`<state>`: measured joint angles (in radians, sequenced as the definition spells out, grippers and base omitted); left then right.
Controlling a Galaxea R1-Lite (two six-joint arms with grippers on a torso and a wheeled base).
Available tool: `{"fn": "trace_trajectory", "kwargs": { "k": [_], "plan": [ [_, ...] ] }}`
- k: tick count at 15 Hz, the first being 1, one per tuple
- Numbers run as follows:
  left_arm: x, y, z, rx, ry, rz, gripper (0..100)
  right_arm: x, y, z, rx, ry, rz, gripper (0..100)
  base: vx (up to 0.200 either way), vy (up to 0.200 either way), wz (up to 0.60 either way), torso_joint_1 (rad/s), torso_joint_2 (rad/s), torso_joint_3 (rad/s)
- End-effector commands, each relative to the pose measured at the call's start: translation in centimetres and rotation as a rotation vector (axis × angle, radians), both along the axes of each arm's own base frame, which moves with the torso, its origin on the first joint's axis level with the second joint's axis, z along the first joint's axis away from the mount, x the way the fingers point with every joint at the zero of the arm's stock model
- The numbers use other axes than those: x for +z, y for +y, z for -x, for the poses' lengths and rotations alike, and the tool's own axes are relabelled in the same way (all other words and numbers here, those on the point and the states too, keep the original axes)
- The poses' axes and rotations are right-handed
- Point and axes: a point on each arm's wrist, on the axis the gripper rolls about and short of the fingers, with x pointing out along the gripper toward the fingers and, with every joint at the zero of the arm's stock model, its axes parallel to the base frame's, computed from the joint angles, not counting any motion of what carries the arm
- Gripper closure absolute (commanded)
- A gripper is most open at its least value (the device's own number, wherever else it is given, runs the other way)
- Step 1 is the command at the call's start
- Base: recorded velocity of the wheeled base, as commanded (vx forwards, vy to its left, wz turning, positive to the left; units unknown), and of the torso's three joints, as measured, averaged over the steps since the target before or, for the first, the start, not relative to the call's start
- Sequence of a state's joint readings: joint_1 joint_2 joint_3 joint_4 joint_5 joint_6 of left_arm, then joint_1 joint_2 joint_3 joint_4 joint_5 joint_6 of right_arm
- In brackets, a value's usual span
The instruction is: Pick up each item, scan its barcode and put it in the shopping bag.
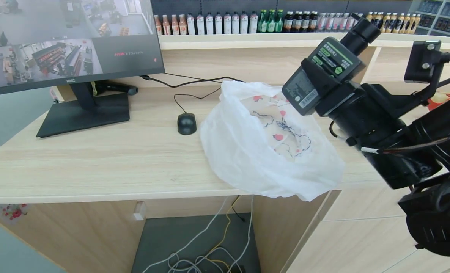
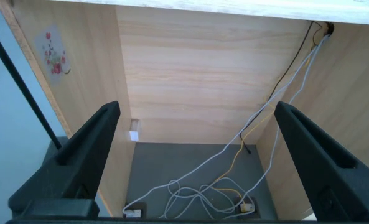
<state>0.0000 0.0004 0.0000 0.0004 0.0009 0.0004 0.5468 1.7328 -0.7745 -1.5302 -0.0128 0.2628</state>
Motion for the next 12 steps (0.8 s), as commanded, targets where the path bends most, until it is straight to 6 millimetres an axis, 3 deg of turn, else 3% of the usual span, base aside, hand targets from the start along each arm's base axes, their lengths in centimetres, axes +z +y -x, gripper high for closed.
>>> {"fn": "trace_trajectory", "kwargs": {
  "k": [1,3,6,8,10,12],
  "plan": [
    [0.0,0.0,0.0,0.001,-0.001,0.000,0,0.3,-1.9,-2.7,-0.018,0.010,-0.030,100,0.000,0.000,0.00,0.000,0.00,0.000],
    [0.0,0.0,0.0,0.001,-0.001,0.000,0,1.2,-2.3,-4.6,0.040,0.016,-0.083,100,0.000,0.000,0.00,0.000,0.00,0.000],
    [0.0,0.0,0.0,0.001,0.001,0.000,0,3.6,-1.7,-5.2,0.229,0.135,-0.129,100,0.000,0.000,0.00,0.000,0.00,0.000],
    [0.0,0.0,0.0,0.001,0.001,0.000,0,3.3,-1.6,-5.5,0.389,0.174,-0.034,100,0.000,0.000,0.00,0.000,0.00,0.000],
    [0.0,0.0,0.0,0.001,-0.001,0.000,0,1.8,-2.1,-6.8,0.471,0.232,0.040,100,0.000,0.000,0.00,0.000,0.00,0.000],
    [0.0,0.0,0.0,0.001,-0.001,0.000,0,1.1,-1.8,-7.4,0.522,0.309,-0.014,100,0.000,0.000,0.00,0.000,0.00,0.000]
  ]
}}
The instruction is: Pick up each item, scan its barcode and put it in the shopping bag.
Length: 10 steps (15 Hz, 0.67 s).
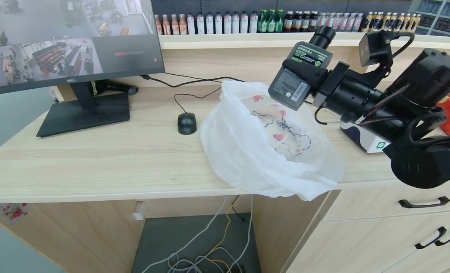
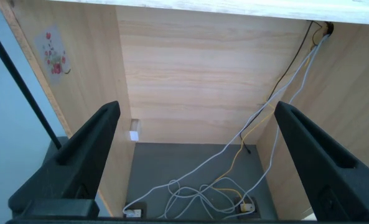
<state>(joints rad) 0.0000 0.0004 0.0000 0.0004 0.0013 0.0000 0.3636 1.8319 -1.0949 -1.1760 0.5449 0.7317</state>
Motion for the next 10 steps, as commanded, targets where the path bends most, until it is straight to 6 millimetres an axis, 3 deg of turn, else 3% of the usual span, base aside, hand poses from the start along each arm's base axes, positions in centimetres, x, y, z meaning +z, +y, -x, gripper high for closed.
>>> {"fn": "trace_trajectory", "kwargs": {
  "k": [1,2,6,10],
  "plan": [
    [0.0,0.0,0.0,-0.001,0.001,0.000,0,-0.9,0.4,-0.8,0.016,0.049,-0.002,100,0.000,0.000,0.00,0.000,0.00,0.000],
    [0.0,0.0,0.0,0.000,0.001,0.000,0,-1.3,0.8,-1.3,0.033,0.098,0.015,100,0.000,0.000,0.00,0.000,0.00,0.000],
    [0.0,0.0,0.0,0.000,0.001,0.000,0,0.7,1.9,-2.0,0.098,0.279,-0.020,100,0.000,0.000,0.00,0.000,0.00,0.000],
    [0.0,0.0,0.0,0.000,-0.001,0.000,0,-0.1,3.1,-1.7,0.156,0.336,0.012,100,0.000,0.000,0.00,0.000,0.00,0.000]
  ]
}}
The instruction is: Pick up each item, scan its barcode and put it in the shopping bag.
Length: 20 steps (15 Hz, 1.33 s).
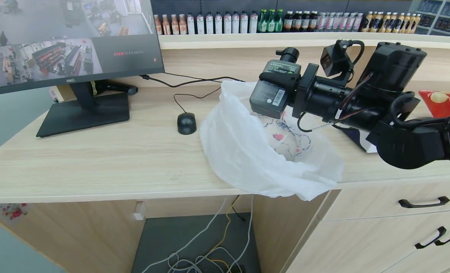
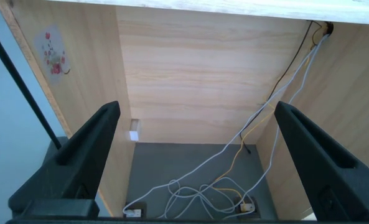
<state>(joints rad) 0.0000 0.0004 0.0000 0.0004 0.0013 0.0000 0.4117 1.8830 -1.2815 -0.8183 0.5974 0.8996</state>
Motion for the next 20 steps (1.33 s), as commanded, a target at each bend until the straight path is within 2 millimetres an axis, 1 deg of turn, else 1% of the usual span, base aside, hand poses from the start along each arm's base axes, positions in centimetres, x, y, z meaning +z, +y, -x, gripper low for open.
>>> {"fn": "trace_trajectory", "kwargs": {
  "k": [1,2,5,9,14,20],
  "plan": [
    [0.0,0.0,0.0,0.000,0.001,0.000,0,-0.4,0.6,0.0,0.017,0.015,0.006,100,0.000,0.000,0.00,0.000,0.00,0.000],
    [0.0,0.0,0.0,0.000,-0.001,0.000,0,-1.0,0.8,-0.2,0.022,0.033,0.015,100,0.000,0.000,0.00,0.000,0.00,0.000],
    [0.0,0.0,0.0,0.000,0.001,0.000,0,-2.0,1.3,-0.2,0.034,0.062,0.029,100,0.000,0.000,0.00,0.000,0.00,0.000],
    [0.0,0.0,0.0,0.000,-0.001,0.000,0,-3.8,2.0,-0.9,0.043,0.107,0.049,100,0.000,0.000,0.00,0.000,0.00,0.000],
    [0.0,0.0,0.0,-0.001,0.001,0.000,0,-4.8,3.4,-0.8,0.075,0.131,0.063,100,0.000,0.000,0.00,0.000,0.00,0.000],
    [0.0,0.0,0.0,0.000,0.001,0.000,0,-6.1,3.8,-1.3,0.073,0.159,0.080,100,0.000,0.000,0.00,0.000,0.00,0.000]
  ]
}}
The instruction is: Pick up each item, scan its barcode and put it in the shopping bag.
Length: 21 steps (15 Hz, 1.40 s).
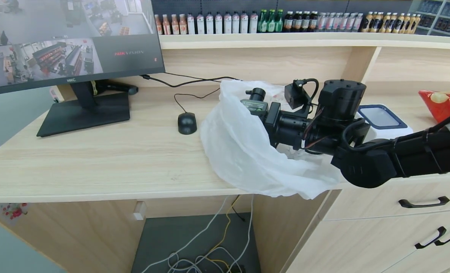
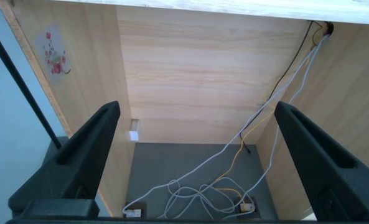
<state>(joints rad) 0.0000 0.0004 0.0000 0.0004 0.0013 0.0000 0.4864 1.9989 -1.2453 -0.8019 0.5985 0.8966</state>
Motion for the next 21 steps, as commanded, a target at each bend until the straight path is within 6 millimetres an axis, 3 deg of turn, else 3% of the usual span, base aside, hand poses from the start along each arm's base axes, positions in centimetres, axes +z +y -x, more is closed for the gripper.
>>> {"fn": "trace_trajectory", "kwargs": {
  "k": [1,10,11,21],
  "plan": [
    [0.0,0.0,0.0,0.000,0.001,0.000,0,-0.7,0.1,-0.3,0.000,0.019,0.009,100,0.000,0.000,0.00,0.000,0.00,0.000],
    [0.0,0.0,0.0,0.000,0.001,0.000,0,-1.8,0.4,-0.9,-0.003,0.015,0.039,100,0.000,0.000,0.00,0.000,0.00,0.000],
    [0.0,0.0,0.0,0.000,0.001,0.000,0,-1.8,0.4,-0.9,-0.001,0.015,0.039,0,0.000,0.000,0.00,0.000,0.00,0.000],
    [0.0,0.0,0.0,-0.001,-0.001,0.000,0,0.4,-0.3,-0.1,-0.028,-0.040,0.010,0,0.000,0.000,0.00,0.000,0.00,0.000]
  ]
}}
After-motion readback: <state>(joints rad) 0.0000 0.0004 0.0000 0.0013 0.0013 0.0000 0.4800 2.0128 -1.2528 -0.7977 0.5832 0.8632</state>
